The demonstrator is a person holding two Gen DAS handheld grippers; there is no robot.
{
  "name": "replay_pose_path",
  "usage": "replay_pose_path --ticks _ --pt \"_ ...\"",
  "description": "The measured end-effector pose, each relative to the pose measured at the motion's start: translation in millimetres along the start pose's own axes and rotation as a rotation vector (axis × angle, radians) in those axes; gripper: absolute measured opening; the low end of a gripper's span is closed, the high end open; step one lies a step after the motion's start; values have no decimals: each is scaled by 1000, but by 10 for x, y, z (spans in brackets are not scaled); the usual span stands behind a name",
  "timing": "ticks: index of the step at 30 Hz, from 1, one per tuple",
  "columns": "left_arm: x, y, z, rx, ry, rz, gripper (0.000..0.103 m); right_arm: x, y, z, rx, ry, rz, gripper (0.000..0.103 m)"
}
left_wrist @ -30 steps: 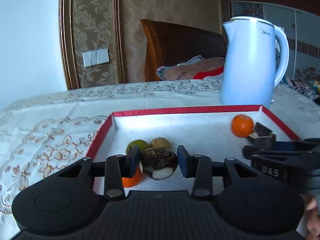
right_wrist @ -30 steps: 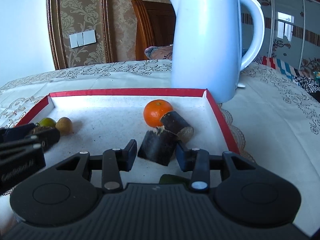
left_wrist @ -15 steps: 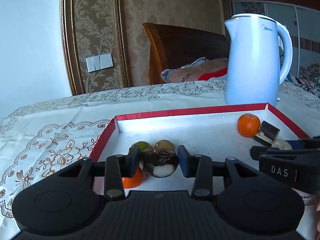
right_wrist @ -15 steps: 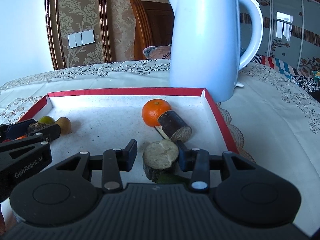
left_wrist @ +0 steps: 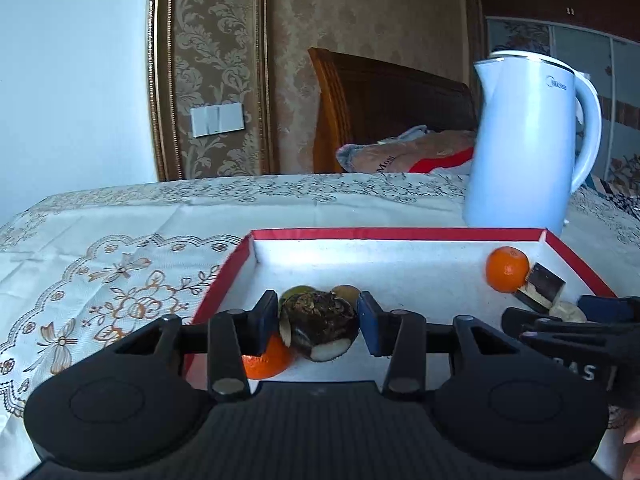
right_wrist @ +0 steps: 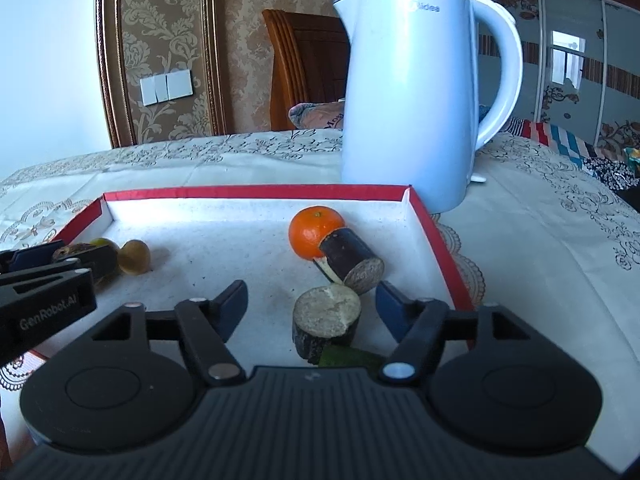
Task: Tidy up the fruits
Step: 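Open the left gripper to drop its eggplant chunk into the tray, then move both open grippers back to the fruits in front of the tray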
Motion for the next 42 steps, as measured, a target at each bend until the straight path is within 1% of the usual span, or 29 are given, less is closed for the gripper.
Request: replay_pose_path --ticks 1,3,5,6,8,10,15,20,24,26,32,35,37,41,42 --pt "-3 -3 -5 -8 3 3 44 -4 -13 8 -1 3 5 76" --pt "-3 -10 -9 -11 4 4 46 -6 -24 7 -2 3 10 76" --pt "-10 -17 -19 -6 -3 4 48 -1 -21 -6 -3 -2 8 81" --pt "-12 -19 -29 -3 -9 5 49 -2 -26 -8 -3 -3 9 81" --pt "-18 -29 -53 -6 -20 8 54 -10 -52 -3 -8 4 17 87" --pt "-21 -36 -66 -10 -26 9 55 -17 -78 4 -14 15 26 88" --pt "-31 -50 -103 -8 -47 8 55 -8 -87 0 -15 17 27 89" --pt "-20 -87 -114 -9 -52 9 55 -5 -127 15 -17 30 43 95" --pt "-17 -101 -129 -2 -64 7 55 -2 -151 23 -20 34 53 97" --pt "-16 -115 -140 3 -71 6 56 0 -165 31 -19 38 59 100" --pt "2 -174 -168 12 -85 3 56 15 -221 65 -29 51 65 101" --pt "24 -250 -225 14 -101 1 56 40 -284 96 -32 57 71 101" --pt "53 -335 -281 -1 -104 5 56 51 -345 130 -32 67 83 102" --pt "109 -533 -388 -13 -106 19 56 111 -509 258 -49 117 96 103" --pt "128 -579 -406 -11 -109 20 58 127 -555 295 -56 132 101 103"
Point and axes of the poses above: each gripper's, at about its wrist camera, not at the fingertips, and y roughly the way its jaws point, z to its right, x to its underside, the point moved 7 cm from there along y, roughly the way its jaws point, and after that the axes turned 4 degrees about x, right-handed, at the moved point
